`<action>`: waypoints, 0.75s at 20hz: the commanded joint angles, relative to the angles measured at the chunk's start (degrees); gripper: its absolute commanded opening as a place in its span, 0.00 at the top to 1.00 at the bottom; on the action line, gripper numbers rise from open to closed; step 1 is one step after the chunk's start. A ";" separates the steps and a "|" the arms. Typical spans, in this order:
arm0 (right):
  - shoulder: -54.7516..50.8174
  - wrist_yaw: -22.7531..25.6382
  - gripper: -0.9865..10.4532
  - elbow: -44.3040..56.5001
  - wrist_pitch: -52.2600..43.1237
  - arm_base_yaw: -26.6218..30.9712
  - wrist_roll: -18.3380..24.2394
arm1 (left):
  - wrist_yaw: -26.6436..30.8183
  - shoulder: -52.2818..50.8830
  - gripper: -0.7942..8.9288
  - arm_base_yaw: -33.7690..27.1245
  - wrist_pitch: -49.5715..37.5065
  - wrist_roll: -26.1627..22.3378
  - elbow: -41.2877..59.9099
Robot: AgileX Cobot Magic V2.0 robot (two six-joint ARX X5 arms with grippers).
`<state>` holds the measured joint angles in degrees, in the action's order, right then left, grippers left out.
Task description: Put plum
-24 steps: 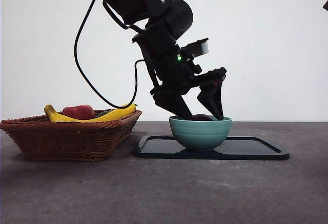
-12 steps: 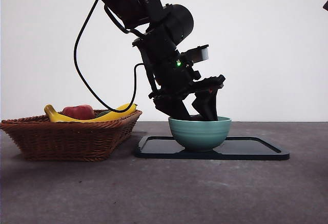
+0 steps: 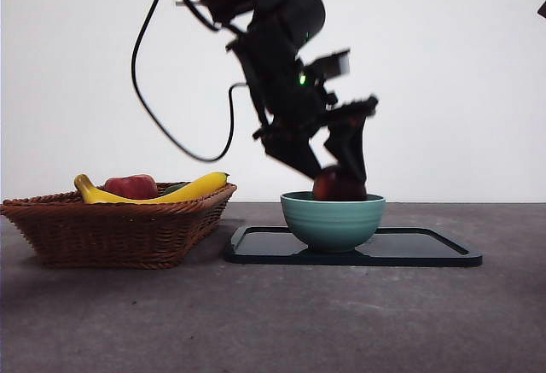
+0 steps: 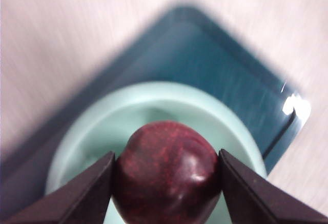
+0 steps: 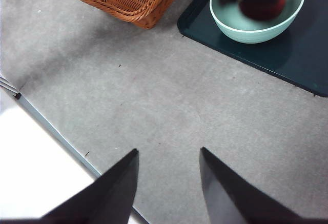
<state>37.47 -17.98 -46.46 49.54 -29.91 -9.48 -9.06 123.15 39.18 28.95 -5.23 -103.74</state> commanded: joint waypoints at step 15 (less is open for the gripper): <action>0.20 0.44 0.75 -0.42 -1.49 -0.33 -0.11 | 0.02 -19.56 0.67 -5.84 22.29 4.31 -18.84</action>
<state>37.47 -17.76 -46.46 48.56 -29.91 -9.45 -9.04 102.98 33.04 51.35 -1.80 -120.84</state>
